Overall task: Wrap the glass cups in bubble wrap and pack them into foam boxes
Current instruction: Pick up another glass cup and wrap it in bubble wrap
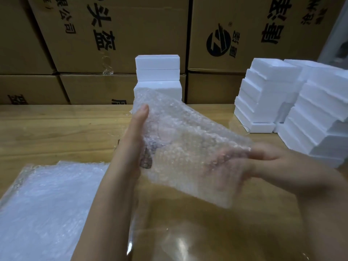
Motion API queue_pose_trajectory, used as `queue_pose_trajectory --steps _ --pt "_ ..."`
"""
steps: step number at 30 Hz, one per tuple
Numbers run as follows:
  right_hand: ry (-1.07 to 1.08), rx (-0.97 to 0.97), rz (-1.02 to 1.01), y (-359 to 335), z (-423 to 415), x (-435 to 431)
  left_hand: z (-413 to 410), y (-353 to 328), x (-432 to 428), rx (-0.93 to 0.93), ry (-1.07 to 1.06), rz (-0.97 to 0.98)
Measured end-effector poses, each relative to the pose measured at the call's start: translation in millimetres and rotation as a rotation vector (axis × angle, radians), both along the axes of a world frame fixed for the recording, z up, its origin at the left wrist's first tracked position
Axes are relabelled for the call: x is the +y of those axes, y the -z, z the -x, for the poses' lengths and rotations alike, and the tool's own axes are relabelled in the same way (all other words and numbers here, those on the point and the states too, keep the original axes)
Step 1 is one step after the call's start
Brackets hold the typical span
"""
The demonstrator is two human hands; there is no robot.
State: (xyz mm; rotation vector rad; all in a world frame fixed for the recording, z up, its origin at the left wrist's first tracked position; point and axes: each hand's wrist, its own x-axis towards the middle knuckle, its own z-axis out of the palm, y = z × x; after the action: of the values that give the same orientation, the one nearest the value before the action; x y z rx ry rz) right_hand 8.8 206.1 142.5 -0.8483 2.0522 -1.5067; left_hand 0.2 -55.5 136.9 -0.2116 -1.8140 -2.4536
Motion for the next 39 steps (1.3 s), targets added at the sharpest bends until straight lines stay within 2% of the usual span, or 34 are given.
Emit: queue_pose_trajectory --steps 3,6,8,13,17,25,30,34,37,39 --pt "0.049 0.013 0.103 -10 0 11 1 -5 -4 -0.015 0.059 -0.022" --pt "0.386 0.132 0.201 -13 5 7 7 -23 3 0.025 -0.039 0.066" --pt "0.503 0.205 0.250 -13 5 -8 8 -26 7 0.057 0.000 0.123" --pt "0.425 0.304 0.287 -13 -5 -42 7 -17 21 0.040 0.117 0.158" --pt "0.482 0.391 0.181 -8 -10 -57 0 -12 32 0.136 0.261 0.182" --pt "0.621 0.549 0.059 -9 -14 -63 -4 -1 35 0.019 0.433 0.341" --pt "0.667 0.643 -0.089 -9 -18 -67 -10 1 40 0.017 0.435 0.364" --pt "0.715 0.689 -0.203 -7 -15 -64 -17 -8 48 0.032 0.345 0.567" --pt "0.785 0.709 -0.265 -5 -11 -60 -14 -5 40 0.173 0.170 0.716" --pt "0.841 0.729 -0.341 -3 -8 -58 -15 -6 29 0.246 0.217 0.756"
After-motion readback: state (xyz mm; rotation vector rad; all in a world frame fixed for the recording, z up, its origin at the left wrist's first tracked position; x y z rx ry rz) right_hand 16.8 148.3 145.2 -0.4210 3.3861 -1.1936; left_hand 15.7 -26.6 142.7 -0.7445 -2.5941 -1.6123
